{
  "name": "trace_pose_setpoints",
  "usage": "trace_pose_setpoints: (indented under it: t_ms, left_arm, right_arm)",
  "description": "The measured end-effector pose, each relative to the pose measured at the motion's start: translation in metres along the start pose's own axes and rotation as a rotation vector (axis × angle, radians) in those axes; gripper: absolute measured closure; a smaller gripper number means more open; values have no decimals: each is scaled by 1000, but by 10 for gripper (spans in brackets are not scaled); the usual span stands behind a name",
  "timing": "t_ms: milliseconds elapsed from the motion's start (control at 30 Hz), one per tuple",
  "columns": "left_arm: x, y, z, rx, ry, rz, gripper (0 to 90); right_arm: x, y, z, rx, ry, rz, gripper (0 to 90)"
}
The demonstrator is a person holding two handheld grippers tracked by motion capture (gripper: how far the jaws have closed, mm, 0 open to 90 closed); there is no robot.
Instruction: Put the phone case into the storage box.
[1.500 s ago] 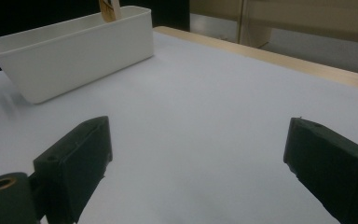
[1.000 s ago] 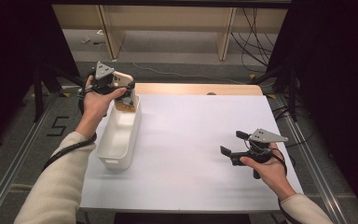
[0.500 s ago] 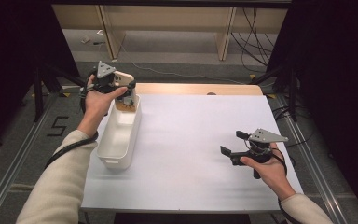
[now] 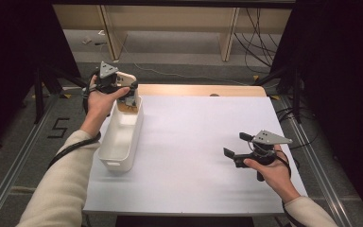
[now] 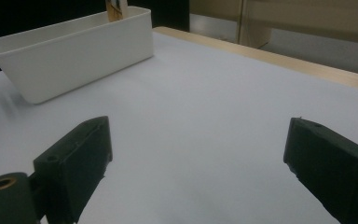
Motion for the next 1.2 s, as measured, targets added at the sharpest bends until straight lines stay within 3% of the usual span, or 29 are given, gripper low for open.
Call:
trace_pose_setpoints:
  t_ms: [1200]
  left_arm:
    - [-12, 6, -1, 13, 14, -14, 108]
  right_arm:
    - [-1, 0, 0, 0, 0, -2, 87]
Point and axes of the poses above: each handheld gripper's, and its own axes: x roughly backward along the jaws, z roughly out of its underside, y roughly to its left, the point moved 1 cm from there along -x, roughly forward along the jaws, and after that the axes turned 12 degrees about z, right-handed, at the moved point
